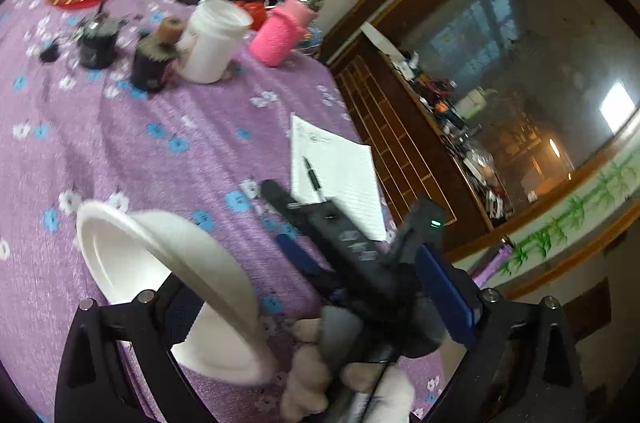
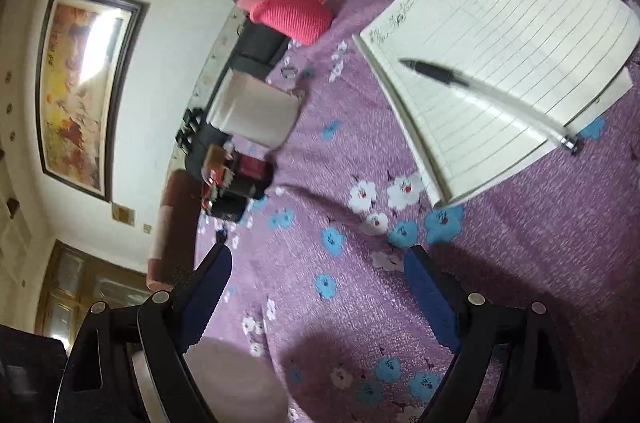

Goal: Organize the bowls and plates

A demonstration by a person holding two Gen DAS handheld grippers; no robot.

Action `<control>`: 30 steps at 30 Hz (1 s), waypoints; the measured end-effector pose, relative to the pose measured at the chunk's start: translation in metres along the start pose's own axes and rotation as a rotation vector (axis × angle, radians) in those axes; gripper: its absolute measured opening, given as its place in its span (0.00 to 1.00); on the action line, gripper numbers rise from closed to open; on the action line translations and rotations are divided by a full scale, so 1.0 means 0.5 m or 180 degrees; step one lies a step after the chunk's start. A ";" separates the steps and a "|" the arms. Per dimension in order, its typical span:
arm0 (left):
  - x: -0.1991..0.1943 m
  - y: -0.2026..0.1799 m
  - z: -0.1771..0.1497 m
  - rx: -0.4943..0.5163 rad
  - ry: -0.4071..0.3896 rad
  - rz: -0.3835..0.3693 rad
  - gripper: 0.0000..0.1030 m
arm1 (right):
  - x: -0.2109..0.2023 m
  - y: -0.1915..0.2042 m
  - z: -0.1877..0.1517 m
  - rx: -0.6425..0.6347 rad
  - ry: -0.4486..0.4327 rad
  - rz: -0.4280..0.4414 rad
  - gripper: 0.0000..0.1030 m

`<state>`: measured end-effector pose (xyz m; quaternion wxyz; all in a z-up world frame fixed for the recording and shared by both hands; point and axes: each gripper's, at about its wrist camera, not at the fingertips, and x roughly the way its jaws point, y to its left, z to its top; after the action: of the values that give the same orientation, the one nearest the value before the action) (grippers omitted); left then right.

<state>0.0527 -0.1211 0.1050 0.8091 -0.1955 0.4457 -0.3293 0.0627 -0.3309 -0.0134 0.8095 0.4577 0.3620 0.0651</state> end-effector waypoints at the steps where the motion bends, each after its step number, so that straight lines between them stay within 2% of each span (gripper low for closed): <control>1: 0.002 -0.007 0.000 0.0050 0.0008 0.0020 0.94 | 0.002 0.007 -0.004 -0.0060 0.0005 -0.0019 0.89; 4: 0.016 -0.019 0.000 0.0134 0.0056 0.0059 0.94 | -0.001 0.026 -0.010 -0.0250 -0.0043 -0.0119 0.89; 8: 0.020 -0.011 0.000 0.0088 0.0063 0.0083 0.94 | -0.019 0.036 -0.006 -0.0404 -0.0209 -0.0292 0.89; 14: -0.020 -0.014 -0.003 0.0240 -0.0081 0.0298 0.94 | -0.035 0.050 -0.002 -0.0595 -0.0372 -0.0433 0.89; 17: -0.049 -0.010 -0.008 0.0380 -0.0236 0.0538 0.94 | -0.044 0.065 -0.008 -0.0746 -0.0472 -0.0473 0.89; 21: -0.083 -0.001 -0.024 0.0630 -0.0525 0.1044 0.94 | -0.070 0.095 -0.018 -0.1025 -0.0746 -0.0626 0.89; 23: -0.090 0.006 -0.030 0.0699 -0.0606 0.1217 0.94 | -0.077 0.108 -0.023 -0.1152 -0.0813 -0.0688 0.89; 30: -0.056 0.069 -0.035 0.0355 -0.0495 0.1248 0.95 | -0.080 0.144 -0.039 -0.1471 -0.0782 -0.0942 0.88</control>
<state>0.0395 -0.0772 0.0913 0.8992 -0.0848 0.3926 -0.1738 0.0372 -0.2937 0.0582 0.9306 0.2082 0.2997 -0.0288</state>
